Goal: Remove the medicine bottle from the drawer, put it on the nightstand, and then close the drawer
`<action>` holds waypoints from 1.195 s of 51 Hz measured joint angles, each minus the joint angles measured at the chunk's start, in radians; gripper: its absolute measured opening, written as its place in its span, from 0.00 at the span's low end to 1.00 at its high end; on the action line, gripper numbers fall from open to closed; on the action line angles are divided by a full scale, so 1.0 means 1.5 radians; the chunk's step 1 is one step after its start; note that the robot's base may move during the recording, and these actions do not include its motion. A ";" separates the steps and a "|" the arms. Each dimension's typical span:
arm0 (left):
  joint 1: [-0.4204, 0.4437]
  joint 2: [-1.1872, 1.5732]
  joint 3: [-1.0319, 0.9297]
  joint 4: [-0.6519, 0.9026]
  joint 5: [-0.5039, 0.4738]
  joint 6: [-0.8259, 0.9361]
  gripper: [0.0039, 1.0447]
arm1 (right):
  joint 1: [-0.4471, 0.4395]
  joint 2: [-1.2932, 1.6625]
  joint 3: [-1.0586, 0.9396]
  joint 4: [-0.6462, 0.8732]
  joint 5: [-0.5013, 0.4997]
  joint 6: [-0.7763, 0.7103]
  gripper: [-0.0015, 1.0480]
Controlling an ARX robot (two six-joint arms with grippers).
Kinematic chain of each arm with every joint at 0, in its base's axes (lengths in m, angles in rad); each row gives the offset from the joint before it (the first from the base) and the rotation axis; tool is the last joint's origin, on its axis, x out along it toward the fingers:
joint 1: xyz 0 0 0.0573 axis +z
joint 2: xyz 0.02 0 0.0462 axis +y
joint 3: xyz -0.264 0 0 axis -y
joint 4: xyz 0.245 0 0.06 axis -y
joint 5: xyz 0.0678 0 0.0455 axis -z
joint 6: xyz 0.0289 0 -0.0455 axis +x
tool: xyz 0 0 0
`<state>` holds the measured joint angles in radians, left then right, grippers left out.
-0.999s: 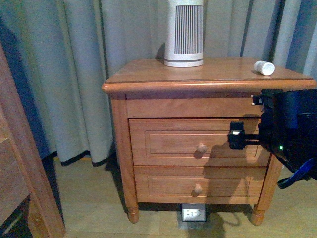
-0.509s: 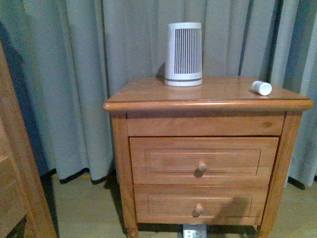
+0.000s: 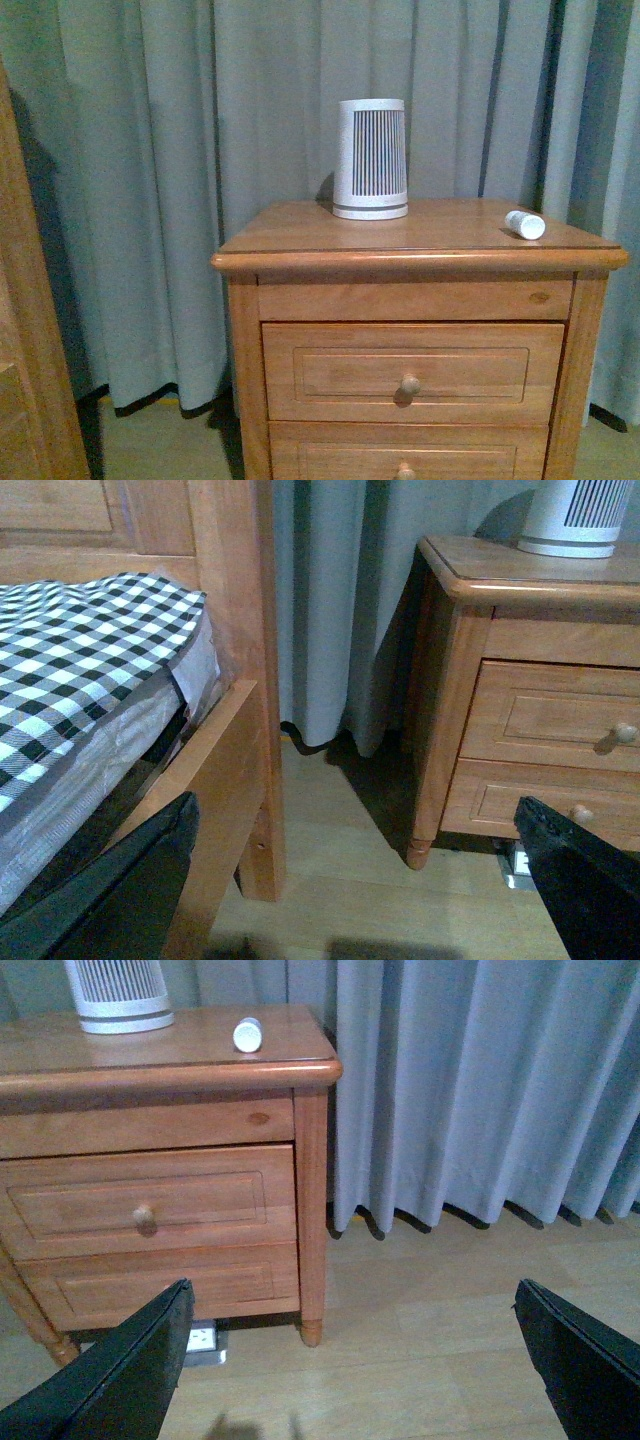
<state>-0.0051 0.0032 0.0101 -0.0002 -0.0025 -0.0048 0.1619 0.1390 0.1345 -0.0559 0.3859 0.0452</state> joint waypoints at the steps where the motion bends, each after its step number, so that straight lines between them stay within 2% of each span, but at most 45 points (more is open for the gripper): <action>1: 0.000 0.000 0.000 0.000 0.000 0.000 0.94 | 0.000 -0.001 0.000 0.000 0.000 0.000 0.93; 6: 0.000 0.000 0.000 0.000 0.000 0.000 0.94 | -0.001 -0.004 0.000 0.001 -0.010 0.000 0.93; 9: 0.000 0.000 0.000 0.000 0.000 0.000 0.94 | -0.050 -0.021 -0.013 0.020 -0.129 -0.011 0.84; 11: 0.000 0.000 0.000 0.000 0.000 0.000 0.94 | -0.076 -0.029 -0.019 0.023 -0.183 -0.014 0.80; 15: 0.000 0.000 0.000 0.000 0.000 0.000 0.94 | -0.100 -0.037 -0.028 0.026 -0.246 -0.018 0.67; 36: 0.000 0.000 0.000 0.000 0.000 0.000 0.94 | -0.105 -0.060 -0.058 0.032 -0.256 -0.028 0.02; 58: 0.000 0.000 0.000 0.000 0.000 0.000 0.94 | -0.106 -0.087 -0.081 0.035 -0.256 -0.028 0.03; 61: 0.000 0.000 0.000 0.000 0.000 0.000 0.94 | -0.106 -0.087 -0.081 0.035 -0.257 -0.028 0.16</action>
<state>-0.0051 0.0032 0.0101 -0.0002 -0.0025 -0.0051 0.0029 0.0082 0.0135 -0.0029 0.0010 0.0029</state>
